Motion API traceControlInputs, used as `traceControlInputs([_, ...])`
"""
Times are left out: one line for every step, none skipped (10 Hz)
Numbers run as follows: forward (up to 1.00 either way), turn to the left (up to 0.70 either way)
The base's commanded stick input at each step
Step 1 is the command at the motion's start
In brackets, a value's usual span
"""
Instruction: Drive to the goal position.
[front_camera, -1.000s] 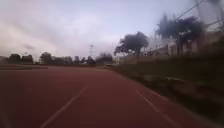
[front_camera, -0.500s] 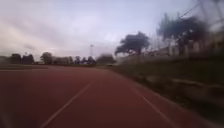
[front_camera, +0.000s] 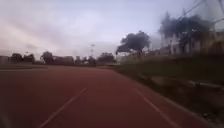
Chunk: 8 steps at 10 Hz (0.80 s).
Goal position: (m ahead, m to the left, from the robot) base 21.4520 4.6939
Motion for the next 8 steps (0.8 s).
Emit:
traceControlInputs([0.70, 0.00])
traceControlInputs([0.70, 0.00])
traceControlInputs([0.70, 0.00])
traceControlInputs([0.70, 0.00])
traceControlInputs([0.70, 0.00])
traceControlInputs([0.70, 0.00])
traceControlInputs([0.70, 0.00])
traceControlInputs([0.70, 0.00])
